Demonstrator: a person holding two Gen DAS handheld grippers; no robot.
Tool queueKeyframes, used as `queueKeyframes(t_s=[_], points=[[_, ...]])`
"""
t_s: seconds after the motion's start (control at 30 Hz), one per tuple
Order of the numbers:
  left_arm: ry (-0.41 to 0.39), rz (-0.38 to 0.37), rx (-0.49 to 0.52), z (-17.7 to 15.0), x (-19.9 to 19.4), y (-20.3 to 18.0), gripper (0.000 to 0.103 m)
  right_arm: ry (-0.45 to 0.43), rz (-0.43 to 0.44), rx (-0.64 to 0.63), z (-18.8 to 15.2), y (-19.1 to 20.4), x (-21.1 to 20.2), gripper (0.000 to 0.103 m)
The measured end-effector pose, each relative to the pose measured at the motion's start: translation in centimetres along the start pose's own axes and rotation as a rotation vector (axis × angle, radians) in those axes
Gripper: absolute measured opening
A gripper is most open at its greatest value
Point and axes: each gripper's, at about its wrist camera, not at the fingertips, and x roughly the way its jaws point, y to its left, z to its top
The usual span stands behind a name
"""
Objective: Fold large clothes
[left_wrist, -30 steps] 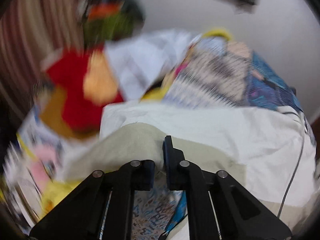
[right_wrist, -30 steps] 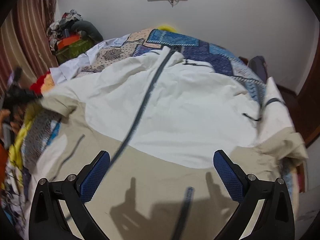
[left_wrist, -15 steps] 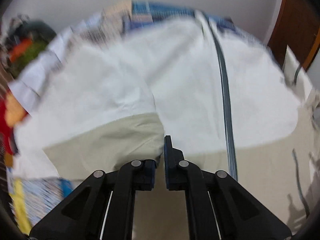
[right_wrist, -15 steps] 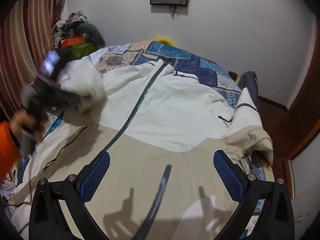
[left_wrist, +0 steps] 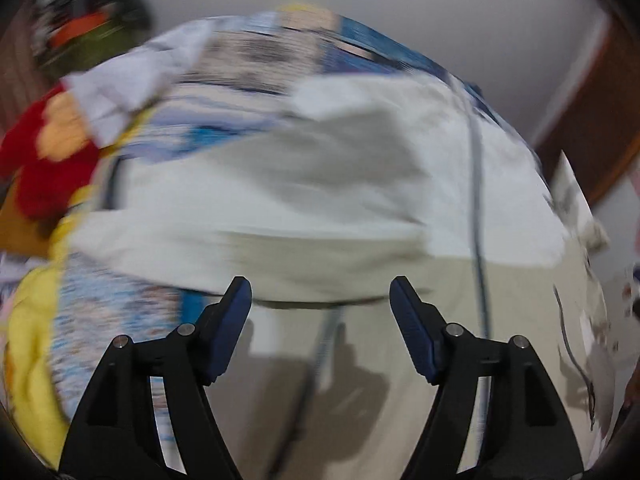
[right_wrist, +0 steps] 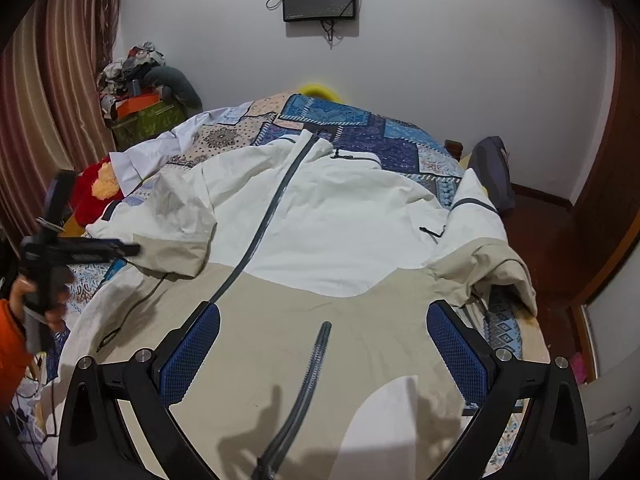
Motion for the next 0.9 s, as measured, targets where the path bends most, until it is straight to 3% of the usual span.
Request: queueKeyframes(t_s=[0.13,0.23,0.27,0.37,0.43,0.5,0.6,0.7,0.8,0.9], points=[[-0.019,0.082,-0.242,0.5,-0.2,8.3,0.071,-0.002,0.011,-0.018,0.5,1.3,0.6,0.103],[-0.011,0.07,-0.435,0.5,0.9,13.3,0.07,-0.005,0.014,-0.035,0.8,2.2,0.8,0.103],[-0.003,0.027,-0.497,0.1,1.1,15.0,0.07,-0.005,0.016,-0.04,0.9,2.3,1.0,0.103],[-0.005,-0.018,-0.591,0.3,2.6,17.4,0.051,0.006,0.018,-0.055,1.1,3.0,1.4,0.103],[-0.02,0.024,-0.585,1.1,2.9,17.4,0.018,0.015,0.015,-0.062,1.2,3.3,1.7,0.103],[-0.01,0.109,-0.57,2.2,3.8,17.8,0.004,0.015,0.017,-0.067,1.3,3.5,1.7,0.103],[-0.022,0.169,-0.567,3.4,3.3,17.2,0.001,0.005,0.017,-0.075,1.4,3.5,1.4,0.103],[-0.085,0.213,-0.446,5.8,1.5,13.9,0.001,-0.004,0.003,-0.074,1.4,2.9,1.1,0.103],[-0.17,0.198,-0.361,8.5,-1.4,9.4,0.001,-0.006,0.004,-0.048,1.5,1.9,0.9,0.103],[-0.263,0.134,-0.287,11.3,-4.3,4.0,0.001,0.0,0.037,0.011,1.6,0.6,0.9,0.103]])
